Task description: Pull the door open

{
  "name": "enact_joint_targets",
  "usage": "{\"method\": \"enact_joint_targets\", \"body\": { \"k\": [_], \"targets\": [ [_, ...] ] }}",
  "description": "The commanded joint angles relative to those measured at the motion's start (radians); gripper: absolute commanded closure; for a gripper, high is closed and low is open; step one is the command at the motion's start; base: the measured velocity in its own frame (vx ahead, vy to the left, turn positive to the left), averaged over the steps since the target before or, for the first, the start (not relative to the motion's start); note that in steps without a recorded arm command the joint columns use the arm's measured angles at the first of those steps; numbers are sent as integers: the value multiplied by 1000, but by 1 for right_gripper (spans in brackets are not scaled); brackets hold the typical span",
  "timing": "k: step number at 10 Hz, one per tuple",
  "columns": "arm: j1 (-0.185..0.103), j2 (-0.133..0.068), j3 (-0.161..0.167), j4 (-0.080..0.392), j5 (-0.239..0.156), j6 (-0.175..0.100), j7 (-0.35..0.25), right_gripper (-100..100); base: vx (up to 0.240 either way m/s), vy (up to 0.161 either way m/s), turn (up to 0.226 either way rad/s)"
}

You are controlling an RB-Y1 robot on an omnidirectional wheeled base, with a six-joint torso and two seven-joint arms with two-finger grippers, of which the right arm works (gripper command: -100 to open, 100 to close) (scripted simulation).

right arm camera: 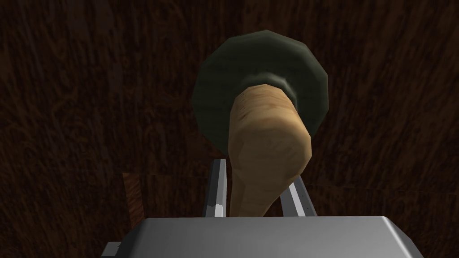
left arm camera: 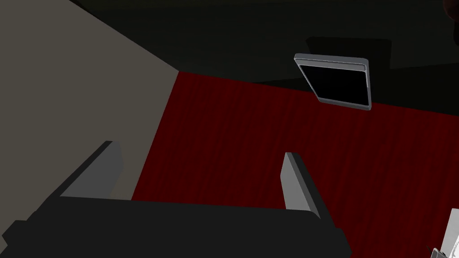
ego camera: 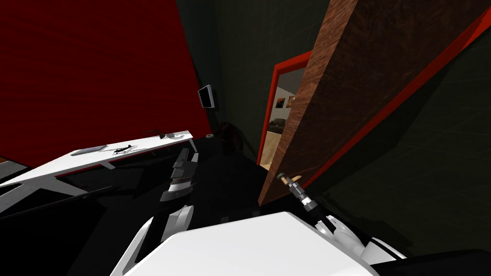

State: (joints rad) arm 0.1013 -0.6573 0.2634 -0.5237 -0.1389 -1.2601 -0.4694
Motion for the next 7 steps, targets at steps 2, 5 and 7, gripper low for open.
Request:
{"method": "enact_joint_targets", "body": {
  "k": [2, 5, 7],
  "targets": [
    [3, -8, 0, 20, -5, -26, -1, 100, -226, -79, 169],
    [-24, 16, -6, 36, 24, -16, -5, 100, -139, -59, 62],
    [-24, 16, -6, 36, 24, -16, -5, 100, -109, -42, 41]
  ]
}}
